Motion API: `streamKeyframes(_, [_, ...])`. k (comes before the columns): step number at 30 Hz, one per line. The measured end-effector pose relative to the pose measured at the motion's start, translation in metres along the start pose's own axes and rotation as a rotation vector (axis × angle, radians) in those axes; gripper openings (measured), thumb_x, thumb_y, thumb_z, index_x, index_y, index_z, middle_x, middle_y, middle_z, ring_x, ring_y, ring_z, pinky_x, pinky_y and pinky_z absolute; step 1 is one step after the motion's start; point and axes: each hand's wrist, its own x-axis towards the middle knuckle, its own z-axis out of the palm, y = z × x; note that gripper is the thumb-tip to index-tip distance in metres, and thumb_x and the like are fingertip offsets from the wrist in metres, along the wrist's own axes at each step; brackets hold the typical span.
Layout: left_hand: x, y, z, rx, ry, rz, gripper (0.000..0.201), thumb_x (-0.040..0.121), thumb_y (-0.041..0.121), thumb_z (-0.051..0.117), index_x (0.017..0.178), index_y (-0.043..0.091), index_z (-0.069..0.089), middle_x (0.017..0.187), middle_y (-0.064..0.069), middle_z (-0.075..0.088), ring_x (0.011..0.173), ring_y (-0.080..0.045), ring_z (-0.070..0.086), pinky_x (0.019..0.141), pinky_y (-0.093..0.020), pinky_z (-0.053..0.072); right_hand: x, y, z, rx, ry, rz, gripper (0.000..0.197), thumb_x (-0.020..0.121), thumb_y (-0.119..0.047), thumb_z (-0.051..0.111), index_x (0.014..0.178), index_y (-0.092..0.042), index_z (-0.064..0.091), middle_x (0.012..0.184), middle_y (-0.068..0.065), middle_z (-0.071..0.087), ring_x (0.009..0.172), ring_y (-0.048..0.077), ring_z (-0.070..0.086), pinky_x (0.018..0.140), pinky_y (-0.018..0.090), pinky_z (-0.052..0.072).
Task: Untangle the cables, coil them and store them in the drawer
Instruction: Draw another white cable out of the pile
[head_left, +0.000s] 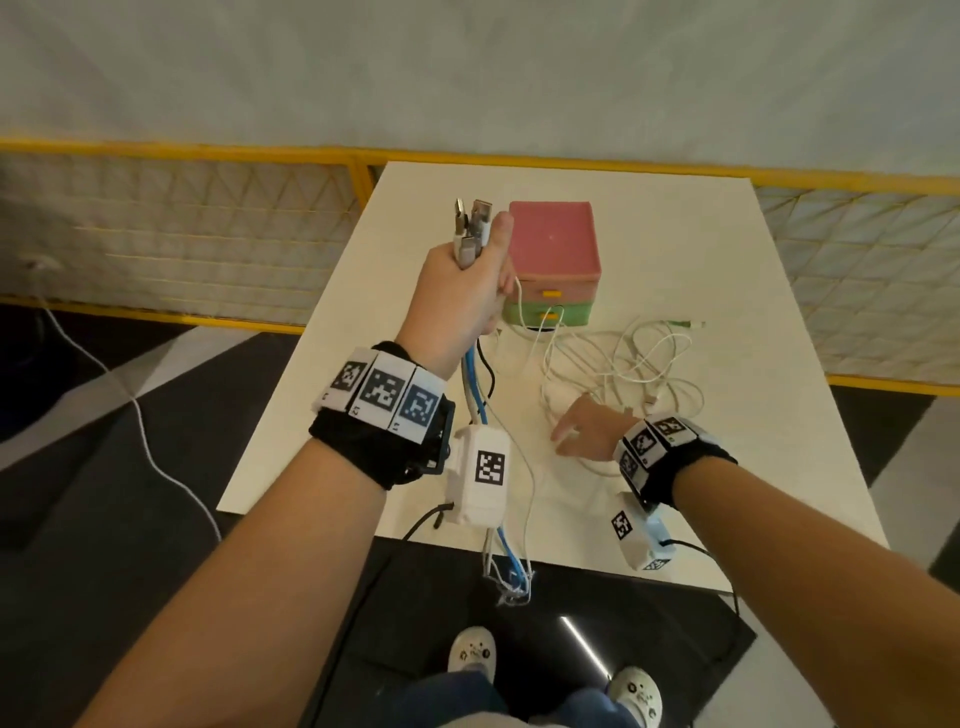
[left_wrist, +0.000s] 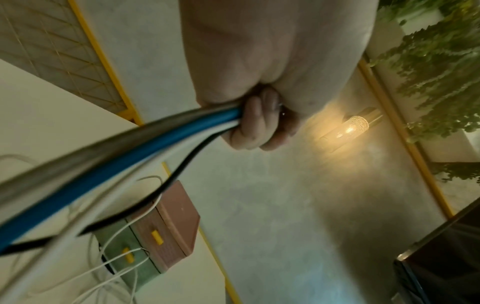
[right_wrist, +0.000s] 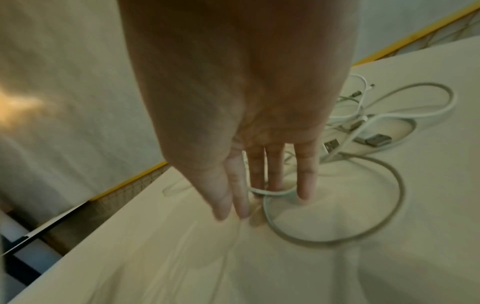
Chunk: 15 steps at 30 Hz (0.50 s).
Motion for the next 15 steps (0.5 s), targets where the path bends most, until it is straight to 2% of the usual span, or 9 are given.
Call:
streamKeyframes(3, [0.003,-0.005,-0.005,-0.022,0.039,-0.039,0.05,0.099,0.044,0.048,0.058,0.02,0.035,0.056,-0.003,0.028,0.039,-0.011,0.023,0.041,-0.023,0.019,0.007,0.003,0.004,0.043,0.074,0.008,0.025,0.089,-0.018,0.054,0.104,-0.008,0.071,0.118,0.008,0.064,0.111,0.027,0.059,0.096,0.036,0.046])
streamKeyframes(5, [0.004,-0.008,-0.007,-0.031,0.037,-0.058,0.049,0.099,0.044,0.049,0.058,0.02,0.036,0.056,-0.002,0.027,0.04,-0.011,0.021,0.041,-0.023,0.018,0.006,0.003,0.005,0.053,0.142,0.033,0.025,0.089,-0.015,0.052,0.103,-0.008,0.072,0.117,0.007,0.064,0.11,0.026,0.059,0.095,0.034,0.046])
streamKeyframes(7, [0.004,-0.013,-0.007,-0.03,0.017,-0.063,0.049,0.099,0.044,0.05,0.058,0.02,0.039,0.053,0.0,0.028,0.039,-0.011,0.022,0.041,-0.022,0.018,0.003,0.003,0.003,0.103,0.262,0.033,0.022,0.09,-0.01,0.052,0.096,-0.012,0.073,0.112,0.004,0.064,0.106,0.023,0.06,0.089,0.028,0.046])
streamKeyframes(10, [0.008,-0.024,-0.003,0.014,-0.007,-0.082,0.043,0.099,0.041,0.051,0.063,0.017,0.048,0.046,0.006,0.029,0.037,-0.009,0.024,0.04,-0.021,0.021,-0.008,-0.001,-0.004,0.347,0.462,-0.05,0.022,0.085,-0.002,0.057,0.079,-0.023,0.063,0.091,-0.002,0.065,0.082,0.017,0.061,0.069,0.019,0.045])
streamKeyframes(12, [0.012,-0.032,0.003,0.033,-0.013,-0.123,0.042,0.099,0.039,0.05,0.065,0.016,0.051,0.045,0.008,0.03,0.035,-0.008,0.025,0.041,-0.021,0.022,-0.02,-0.006,-0.013,0.515,0.546,-0.116,0.026,0.082,0.001,0.06,0.078,-0.024,0.055,0.081,-0.004,0.063,0.072,0.013,0.059,0.057,0.015,0.044])
streamKeyframes(15, [0.017,-0.044,0.017,0.097,0.009,-0.197,0.049,0.099,0.043,0.048,0.06,0.014,0.055,0.046,0.004,0.037,0.034,-0.008,0.03,0.041,-0.021,0.028,-0.041,-0.017,-0.029,0.763,0.607,-0.18,0.033,0.08,0.004,0.064,0.085,-0.026,0.05,0.082,0.003,0.067,0.063,0.008,0.059,0.052,0.021,0.047])
